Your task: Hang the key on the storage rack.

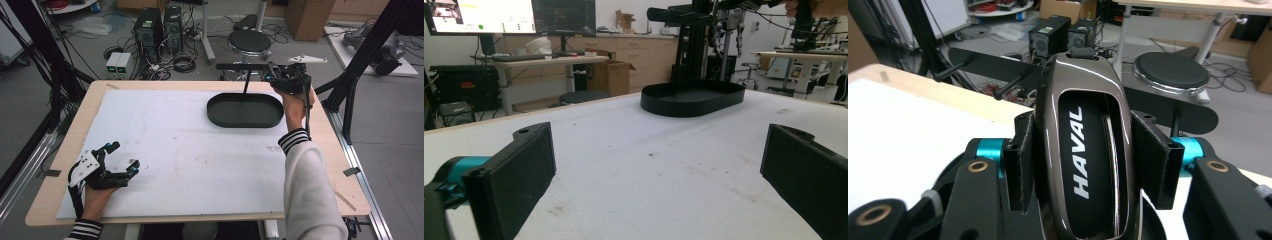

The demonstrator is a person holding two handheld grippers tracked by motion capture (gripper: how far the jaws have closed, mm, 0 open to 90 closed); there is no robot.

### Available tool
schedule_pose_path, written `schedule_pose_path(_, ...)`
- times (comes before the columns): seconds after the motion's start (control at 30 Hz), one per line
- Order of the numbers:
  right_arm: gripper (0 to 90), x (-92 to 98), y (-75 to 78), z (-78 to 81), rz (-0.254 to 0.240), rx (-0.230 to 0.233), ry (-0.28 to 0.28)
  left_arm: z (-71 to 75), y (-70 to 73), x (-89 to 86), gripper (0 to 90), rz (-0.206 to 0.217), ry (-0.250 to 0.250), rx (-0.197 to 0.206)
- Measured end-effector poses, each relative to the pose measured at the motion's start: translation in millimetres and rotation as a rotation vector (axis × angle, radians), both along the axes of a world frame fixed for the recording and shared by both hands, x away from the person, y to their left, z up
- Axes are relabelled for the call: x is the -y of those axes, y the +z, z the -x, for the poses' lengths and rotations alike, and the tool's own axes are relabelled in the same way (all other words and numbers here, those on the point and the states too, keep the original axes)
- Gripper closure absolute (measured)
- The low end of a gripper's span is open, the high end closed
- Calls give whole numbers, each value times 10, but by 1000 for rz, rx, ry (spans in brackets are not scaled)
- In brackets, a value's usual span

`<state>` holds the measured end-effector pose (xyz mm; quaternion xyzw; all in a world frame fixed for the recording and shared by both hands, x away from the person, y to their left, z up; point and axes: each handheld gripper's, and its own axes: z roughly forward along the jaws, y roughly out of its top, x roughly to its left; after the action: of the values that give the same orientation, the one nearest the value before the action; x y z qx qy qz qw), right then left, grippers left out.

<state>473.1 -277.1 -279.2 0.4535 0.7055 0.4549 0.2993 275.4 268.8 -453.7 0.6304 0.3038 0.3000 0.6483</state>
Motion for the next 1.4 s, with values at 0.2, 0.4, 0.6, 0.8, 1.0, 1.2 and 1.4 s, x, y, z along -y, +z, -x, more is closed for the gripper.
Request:
schedule_pose_path(0.2,482,-46,-19,-52,0,7,-17,-1,-1,-3,17,5,-2,1)
schedule_pose_path(0.4,482,-104,37,-135,23,17,-21,-1,-1,-3,17,4,-2,1)
schedule_pose_path(0.6,483,-112,26,-199,19,20,-23,-1,-1,-3,17,5,-2,2)
schedule_pose_path(0.8,482,-89,-2,-229,15,12,-28,-1,-2,-5,17,7,-1,0)
schedule_pose_path(1.0,482,-29,-29,-250,18,-6,-39,0,-2,-4,17,5,-2,2)
schedule_pose_path(1.2,482,37,-72,-219,22,-30,-50,0,-1,-4,17,4,-2,2)
schedule_pose_path(1.4,482,49,-51,-175,51,-44,-40,-1,-2,-4,17,4,-2,2)
